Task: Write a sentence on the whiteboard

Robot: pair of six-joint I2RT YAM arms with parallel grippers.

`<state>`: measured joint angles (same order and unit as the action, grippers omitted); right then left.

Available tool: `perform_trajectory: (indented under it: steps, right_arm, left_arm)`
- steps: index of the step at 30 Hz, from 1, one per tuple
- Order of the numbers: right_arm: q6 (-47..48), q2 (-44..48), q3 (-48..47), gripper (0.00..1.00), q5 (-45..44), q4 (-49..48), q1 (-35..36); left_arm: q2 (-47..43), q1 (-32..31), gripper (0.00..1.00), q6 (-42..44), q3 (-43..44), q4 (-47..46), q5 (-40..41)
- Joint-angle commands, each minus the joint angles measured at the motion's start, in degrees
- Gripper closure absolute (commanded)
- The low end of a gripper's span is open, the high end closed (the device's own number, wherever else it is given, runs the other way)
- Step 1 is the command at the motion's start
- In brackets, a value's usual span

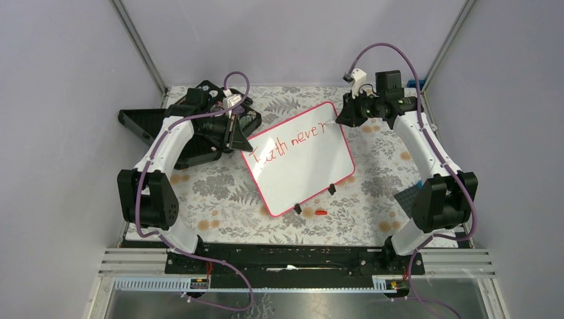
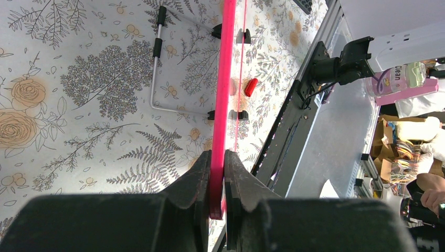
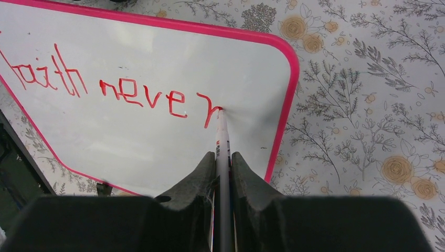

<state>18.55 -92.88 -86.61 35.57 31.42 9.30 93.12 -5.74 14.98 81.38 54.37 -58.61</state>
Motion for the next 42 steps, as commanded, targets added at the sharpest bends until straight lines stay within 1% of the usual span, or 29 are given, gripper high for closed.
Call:
perform_trajectory:
  steps: [1,6,9,11,12,14,17,19,23,27,34,42]
  right_arm:
    - [0.1,-0.5,-2.4,1.0,-1.4,-1.0,-1.3]
    - [0.6,0.6,-1.9,1.0,-1.4,-0.9,-1.6]
    - [1.4,2.0,-2.0,1.0,2.0,0.4,-1.7]
    - [1.9,3.0,-2.8,1.0,4.8,1.7,-1.6]
    - [2.1,3.7,-3.1,1.0,6.1,2.5,-1.7]
    - [2.7,4.6,-3.9,1.0,8.6,4.5,-1.5]
    - [3.8,6.4,-3.5,1.0,10.9,7.2,0.5]
    - [4.4,7.9,-1.6,1.0,10.7,7.4,3.0]
    - [4.3,9.0,2.2,1.0,9.9,7.2,8.8]
    - [2.4,9.4,6.6,1.0,9.0,3.6,13.2]
    - [-3.1,10.6,13.1,1.0,7.9,-4.3,18.4]
    - [-9.2,11.8,18.3,1.0,6.8,-12.8,21.8]
  left_arm:
    - [0.2,-0.5,1.0,2.4,1.0,-2.1,4.2]
    - [0.3,-0.5,1.0,2.2,1.1,-2.1,4.2]
    - [0.2,-0.5,1.0,1.9,1.3,-2.1,4.2]
    - [-0.1,-0.5,0.91,1.6,1.5,-2.2,4.0]
    - [-0.3,-0.5,0.84,1.5,1.7,-2.1,3.9]
    - [-0.7,-0.5,0.74,1.4,1.7,-2.1,3.7]
    - [-1.8,-0.5,0.64,1.4,1.1,-2.1,3.7]
    - [-2.2,-0.5,0.59,1.7,0.6,-2.1,3.4]
    - [-2.6,-0.3,0.56,1.8,0.1,-2.2,3.1]
    - [-3.2,-0.2,0.55,2.2,-1.4,-2.2,3.0]
    - [-3.3,-0.1,0.52,3.6,-2.3,-0.7,2.2]
    - [-2.7,-0.1,0.52,3.6,-2.1,-0.7,1.4]
